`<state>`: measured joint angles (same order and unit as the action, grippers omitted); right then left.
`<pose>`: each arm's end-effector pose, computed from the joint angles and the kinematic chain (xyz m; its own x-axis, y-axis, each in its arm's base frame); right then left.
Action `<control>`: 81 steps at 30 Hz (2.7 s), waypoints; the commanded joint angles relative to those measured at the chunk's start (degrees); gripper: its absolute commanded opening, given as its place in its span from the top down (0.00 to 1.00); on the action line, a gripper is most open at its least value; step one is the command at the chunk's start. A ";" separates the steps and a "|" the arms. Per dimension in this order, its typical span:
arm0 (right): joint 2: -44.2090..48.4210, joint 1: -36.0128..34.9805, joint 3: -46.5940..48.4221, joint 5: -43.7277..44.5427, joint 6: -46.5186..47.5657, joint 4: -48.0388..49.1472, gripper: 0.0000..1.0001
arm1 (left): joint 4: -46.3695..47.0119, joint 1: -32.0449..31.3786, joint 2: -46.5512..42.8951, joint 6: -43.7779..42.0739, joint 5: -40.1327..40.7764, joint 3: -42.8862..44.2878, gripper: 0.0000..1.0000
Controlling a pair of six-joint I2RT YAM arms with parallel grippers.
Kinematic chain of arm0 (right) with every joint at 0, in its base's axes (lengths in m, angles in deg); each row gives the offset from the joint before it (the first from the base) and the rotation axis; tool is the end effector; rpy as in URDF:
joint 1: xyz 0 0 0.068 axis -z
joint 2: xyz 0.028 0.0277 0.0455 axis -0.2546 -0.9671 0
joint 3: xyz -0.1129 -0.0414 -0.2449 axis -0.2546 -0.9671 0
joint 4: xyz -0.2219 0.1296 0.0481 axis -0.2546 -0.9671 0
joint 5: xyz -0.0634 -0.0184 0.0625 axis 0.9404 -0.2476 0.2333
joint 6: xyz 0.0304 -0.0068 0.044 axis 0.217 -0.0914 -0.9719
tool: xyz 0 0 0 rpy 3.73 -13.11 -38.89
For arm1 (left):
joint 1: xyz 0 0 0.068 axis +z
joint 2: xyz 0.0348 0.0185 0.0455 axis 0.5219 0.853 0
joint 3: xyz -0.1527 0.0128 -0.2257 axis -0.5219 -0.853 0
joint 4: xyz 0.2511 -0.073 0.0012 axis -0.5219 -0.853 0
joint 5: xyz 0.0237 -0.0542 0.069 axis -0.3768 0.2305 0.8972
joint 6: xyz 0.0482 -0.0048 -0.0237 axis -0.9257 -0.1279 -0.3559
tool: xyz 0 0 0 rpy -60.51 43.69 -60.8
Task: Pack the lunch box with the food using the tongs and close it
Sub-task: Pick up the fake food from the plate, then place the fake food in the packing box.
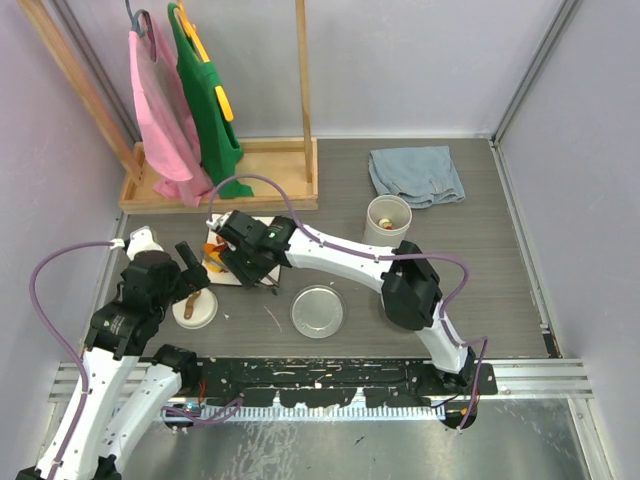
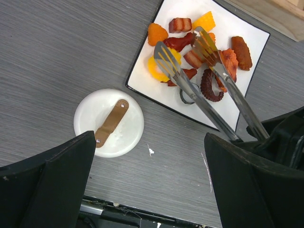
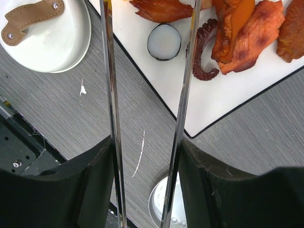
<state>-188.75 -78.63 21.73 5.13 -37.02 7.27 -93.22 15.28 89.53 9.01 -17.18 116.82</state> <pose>0.2076 0.4190 0.2582 -0.5625 -0.6165 -0.5510 -0.7725 0.6294 0.0844 0.0989 -0.0165 0.2965 -0.5143 -0.4164 -0.7498 -0.3355 0.9022 -0.2709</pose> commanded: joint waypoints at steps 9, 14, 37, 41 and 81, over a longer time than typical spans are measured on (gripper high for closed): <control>-0.22 -1.30 4.55 -0.41 0.45 -1.33 0.44 | 1.27 -0.19 0.22 -0.19 0.38 2.00 0.02; 0.01 -1.25 4.17 0.59 -0.29 -1.69 0.57 | 1.26 -0.21 0.24 -0.15 0.34 2.00 0.02; 42.84 6.26 -28.66 15.31 -9.49 6.99 0.67 | 5.38 -0.17 4.36 -12.70 -0.84 5.48 0.02; 51.54 8.07 -31.98 22.05 -10.58 0.97 0.66 | 8.25 -0.21 4.67 -13.58 -2.26 1.66 0.02; 57.46 14.57 -28.83 27.28 -23.69 -17.32 0.51 | 16.53 -0.25 -2.83 -13.99 -12.69 -9.04 0.02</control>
<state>-133.59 -64.22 -11.21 35.35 -57.61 -11.60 -84.50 15.28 87.54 -1.96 -25.22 108.97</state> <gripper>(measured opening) 0.497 0.980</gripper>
